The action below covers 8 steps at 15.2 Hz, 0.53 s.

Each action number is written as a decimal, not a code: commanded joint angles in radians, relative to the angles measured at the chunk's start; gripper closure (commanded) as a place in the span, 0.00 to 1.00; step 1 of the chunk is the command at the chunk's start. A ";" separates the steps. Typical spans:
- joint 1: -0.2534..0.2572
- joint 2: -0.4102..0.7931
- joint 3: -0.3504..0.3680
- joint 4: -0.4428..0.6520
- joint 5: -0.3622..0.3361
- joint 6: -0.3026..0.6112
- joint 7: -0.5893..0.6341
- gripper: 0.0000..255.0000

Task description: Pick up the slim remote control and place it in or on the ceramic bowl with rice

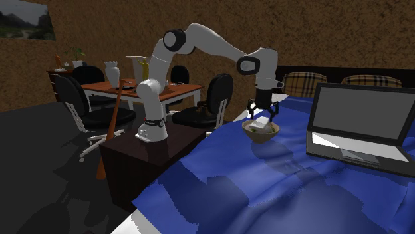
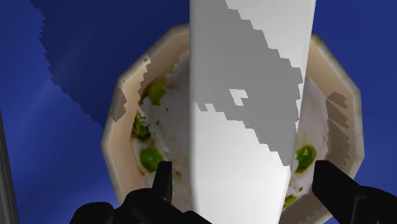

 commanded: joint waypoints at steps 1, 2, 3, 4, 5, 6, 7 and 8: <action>0.000 0.000 0.000 0.000 0.000 0.000 0.000 0.00; 0.001 -0.012 -0.002 0.017 -0.005 -0.028 0.003 0.00; 0.002 -0.023 -0.005 0.035 -0.010 -0.057 0.006 0.00; 0.003 -0.033 -0.006 0.055 -0.014 -0.086 0.009 0.00; 0.003 -0.040 -0.008 0.072 -0.017 -0.109 0.011 0.00; 0.003 -0.040 -0.008 0.072 -0.017 -0.109 0.011 0.00; 0.003 -0.040 -0.008 0.072 -0.017 -0.109 0.011 0.00; 0.003 -0.040 -0.008 0.072 -0.017 -0.109 0.011 0.00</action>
